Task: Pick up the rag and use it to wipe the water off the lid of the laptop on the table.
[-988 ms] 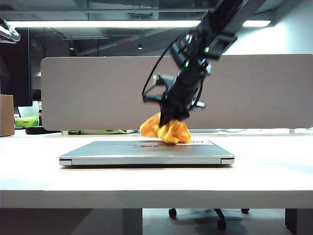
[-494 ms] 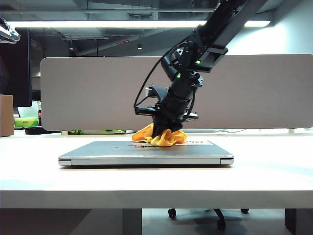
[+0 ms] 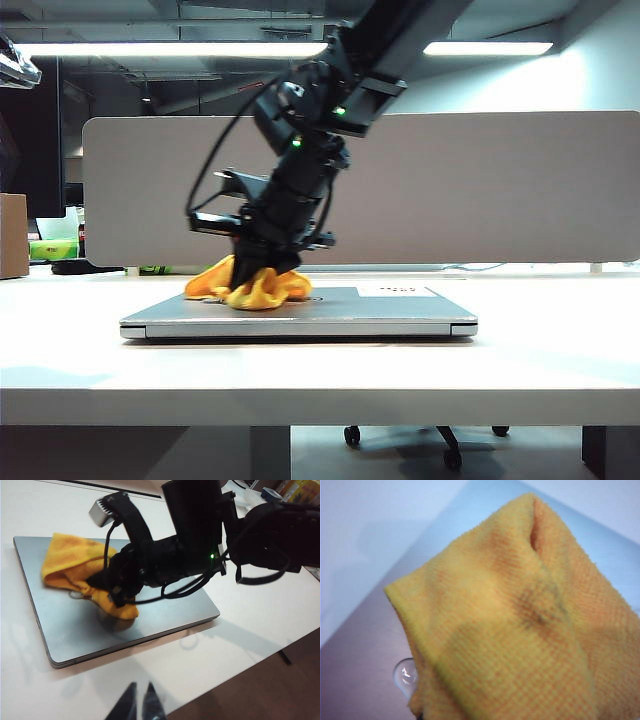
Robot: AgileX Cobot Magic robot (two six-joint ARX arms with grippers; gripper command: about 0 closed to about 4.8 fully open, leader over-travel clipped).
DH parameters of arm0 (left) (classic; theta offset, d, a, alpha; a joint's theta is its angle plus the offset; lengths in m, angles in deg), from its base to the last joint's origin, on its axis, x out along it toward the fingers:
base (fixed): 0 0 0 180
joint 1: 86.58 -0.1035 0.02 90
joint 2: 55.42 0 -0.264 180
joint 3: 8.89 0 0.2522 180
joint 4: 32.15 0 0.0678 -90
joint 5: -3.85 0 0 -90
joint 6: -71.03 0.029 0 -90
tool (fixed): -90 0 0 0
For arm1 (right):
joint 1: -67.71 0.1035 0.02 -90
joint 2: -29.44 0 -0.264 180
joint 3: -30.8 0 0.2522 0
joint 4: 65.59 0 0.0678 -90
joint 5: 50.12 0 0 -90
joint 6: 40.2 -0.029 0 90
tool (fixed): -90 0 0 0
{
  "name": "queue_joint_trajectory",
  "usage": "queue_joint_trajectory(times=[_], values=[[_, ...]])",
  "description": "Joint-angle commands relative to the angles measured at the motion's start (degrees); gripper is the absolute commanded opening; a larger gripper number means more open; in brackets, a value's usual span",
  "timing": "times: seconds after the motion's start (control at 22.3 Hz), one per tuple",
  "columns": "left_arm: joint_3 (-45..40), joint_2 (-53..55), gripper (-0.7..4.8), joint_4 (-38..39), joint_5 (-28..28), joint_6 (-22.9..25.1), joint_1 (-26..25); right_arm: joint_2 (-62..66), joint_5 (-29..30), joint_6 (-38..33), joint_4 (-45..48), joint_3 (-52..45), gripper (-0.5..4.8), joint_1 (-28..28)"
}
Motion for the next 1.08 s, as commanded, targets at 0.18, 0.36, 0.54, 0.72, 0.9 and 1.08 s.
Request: queue_joint_trajectory(times=[0.18, 0.36, 0.54, 0.72, 0.9, 1.08], values=[[0.2, -0.2, 0.22, -0.7, 0.2, 0.1, 0.0, -3.6, -3.8, 0.1, 0.9, 0.2, -0.08, 3.0], [0.2, -0.2, 0.22, -0.7, 0.2, 0.1, 0.0, -5.2, -3.4, 0.0, 2.4, 0.2, -0.09, 3.9], [0.2, -0.2, 0.22, -0.7, 0.2, 0.1, 0.0, -5.2, -3.4, 0.0, 2.3, 0.0, -0.08, 4.1], [0.2, -0.2, 0.22, -0.7, 0.2, 0.1, 0.0, -3.7, -3.3, 0.0, 2.3, 0.0, -0.08, 4.7], [0.2, -0.2, 0.22, -0.7, 0.2, 0.1, 0.0, -2.5, -2.7, 0.0, 1.0, 0.0, -0.08, 4.9], [0.2, -0.2, 0.22, -0.7, 0.2, 0.1, 0.0, -1.2, -2.8, 0.0, -1.9, 0.0, -0.09, 4.9]])
